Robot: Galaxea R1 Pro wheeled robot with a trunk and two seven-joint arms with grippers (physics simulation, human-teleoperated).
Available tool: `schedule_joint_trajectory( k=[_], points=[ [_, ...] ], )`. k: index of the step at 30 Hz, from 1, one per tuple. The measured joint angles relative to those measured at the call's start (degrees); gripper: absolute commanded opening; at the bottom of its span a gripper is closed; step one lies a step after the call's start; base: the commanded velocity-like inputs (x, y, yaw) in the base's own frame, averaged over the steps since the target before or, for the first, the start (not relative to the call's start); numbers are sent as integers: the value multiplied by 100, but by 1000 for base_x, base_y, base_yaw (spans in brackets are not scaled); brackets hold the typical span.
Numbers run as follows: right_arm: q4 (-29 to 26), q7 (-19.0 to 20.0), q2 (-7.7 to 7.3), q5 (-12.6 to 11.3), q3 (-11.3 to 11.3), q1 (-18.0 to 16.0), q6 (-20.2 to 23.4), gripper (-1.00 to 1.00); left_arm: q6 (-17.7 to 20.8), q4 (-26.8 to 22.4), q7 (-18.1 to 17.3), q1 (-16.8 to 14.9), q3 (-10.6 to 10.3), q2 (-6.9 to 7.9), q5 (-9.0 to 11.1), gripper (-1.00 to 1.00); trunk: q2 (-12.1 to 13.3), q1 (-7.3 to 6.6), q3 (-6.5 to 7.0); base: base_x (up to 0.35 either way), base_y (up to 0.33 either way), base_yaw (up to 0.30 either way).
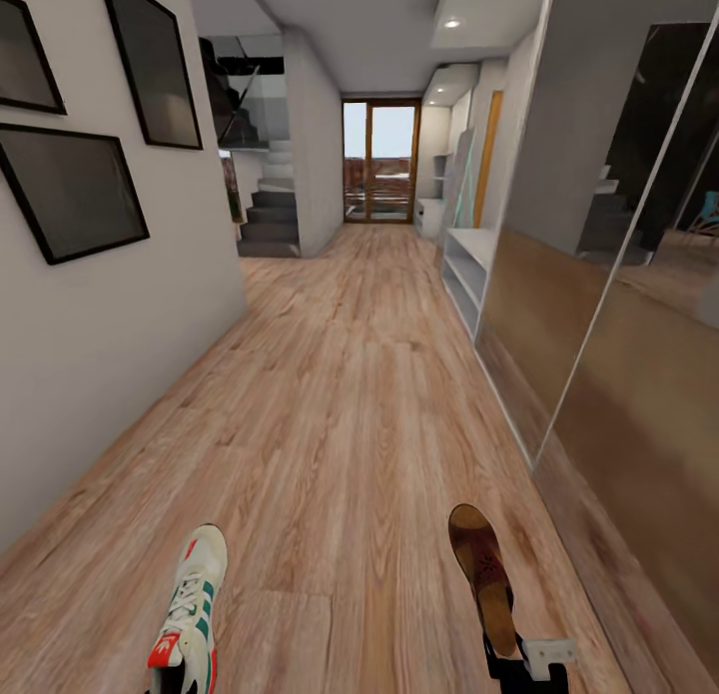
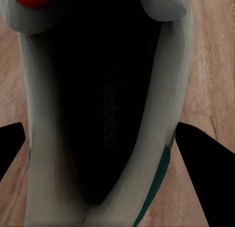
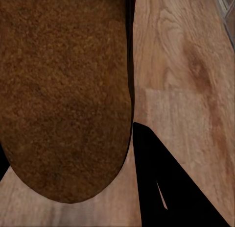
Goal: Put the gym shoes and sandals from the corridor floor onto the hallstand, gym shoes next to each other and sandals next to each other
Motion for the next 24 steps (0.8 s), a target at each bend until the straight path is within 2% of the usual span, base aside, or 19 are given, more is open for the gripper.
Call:
schedule_joint_trajectory(
  k=[7, 12, 14, 15, 17, 24],
  points=[
    [-3, 0, 0, -8, -1, 0, 1, -100, 4, 0, -2, 0, 0, 0, -6, -100, 0, 0, 0, 332, 129, 0],
    [4, -6, 3, -9, 1, 0, 1, -100, 11, 1, -57, 0, -85, 0, -35, -100, 0, 0, 0, 326, 132, 0],
    [34, -7, 7, -7, 1, 0, 2, -100, 14, 1, -78, 0, -149, -5, -156, -100, 0, 0, 0, 326, 132, 0],
    [149, -2, 14, 3, 12, 2, 5, -100, 17, 8, -86, 0, -254, -22, -580, -100, 0, 0, 0, 325, 132, 0],
    [187, -5, 16, -6, 8, 0, 4, -100, 28, 10, -65, 0, -270, -29, -755, -100, 0, 0, 0, 326, 132, 0],
    [217, -8, 18, -6, 9, 0, 7, -100, 19, 18, -19, -1, -205, -34, -863, -100, 0, 0, 0, 325, 132, 0]
  ],
)
